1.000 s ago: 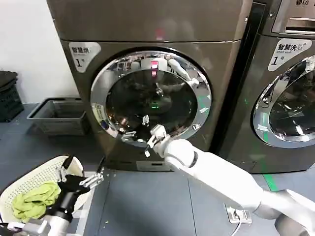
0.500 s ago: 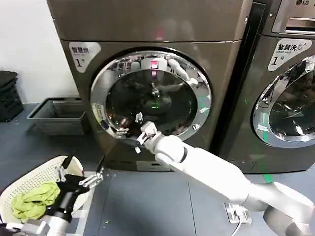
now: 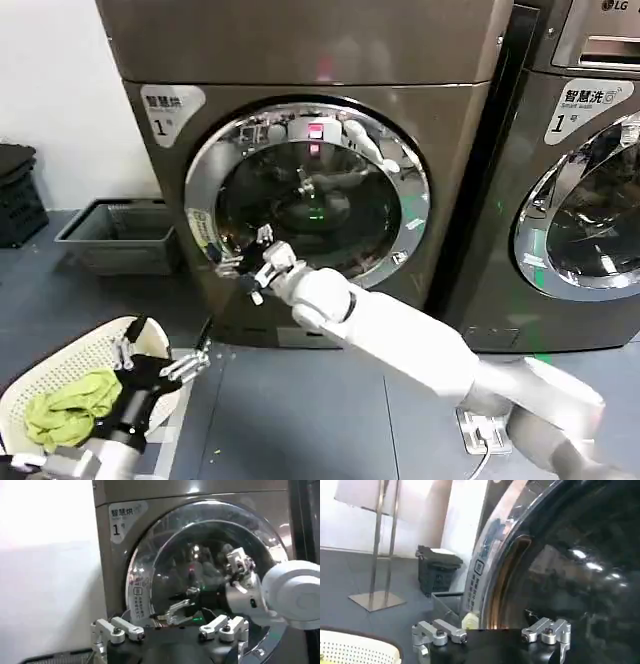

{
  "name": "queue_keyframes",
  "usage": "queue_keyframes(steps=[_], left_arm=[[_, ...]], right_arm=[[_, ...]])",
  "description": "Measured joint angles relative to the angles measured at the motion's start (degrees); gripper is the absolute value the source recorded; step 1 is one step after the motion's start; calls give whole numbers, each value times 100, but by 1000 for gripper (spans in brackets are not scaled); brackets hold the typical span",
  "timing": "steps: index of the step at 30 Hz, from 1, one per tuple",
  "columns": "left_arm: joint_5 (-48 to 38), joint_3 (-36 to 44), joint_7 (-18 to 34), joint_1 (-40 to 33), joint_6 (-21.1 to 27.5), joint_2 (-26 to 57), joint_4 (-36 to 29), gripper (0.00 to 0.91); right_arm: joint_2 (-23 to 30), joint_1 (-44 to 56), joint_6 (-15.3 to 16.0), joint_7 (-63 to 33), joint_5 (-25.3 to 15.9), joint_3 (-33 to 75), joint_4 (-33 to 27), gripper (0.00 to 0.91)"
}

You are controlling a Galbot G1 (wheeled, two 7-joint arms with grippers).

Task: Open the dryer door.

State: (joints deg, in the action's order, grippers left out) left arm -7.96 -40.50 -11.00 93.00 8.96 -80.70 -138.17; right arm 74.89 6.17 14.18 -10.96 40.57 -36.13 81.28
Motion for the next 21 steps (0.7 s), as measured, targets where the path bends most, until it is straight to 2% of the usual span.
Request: queue_keyframes(steps=[21], left_arm=[[3,-5,0,47,1,-16,-82,907]], right_arm=[[290,-133,-32,4,5,-7,-506,907]])
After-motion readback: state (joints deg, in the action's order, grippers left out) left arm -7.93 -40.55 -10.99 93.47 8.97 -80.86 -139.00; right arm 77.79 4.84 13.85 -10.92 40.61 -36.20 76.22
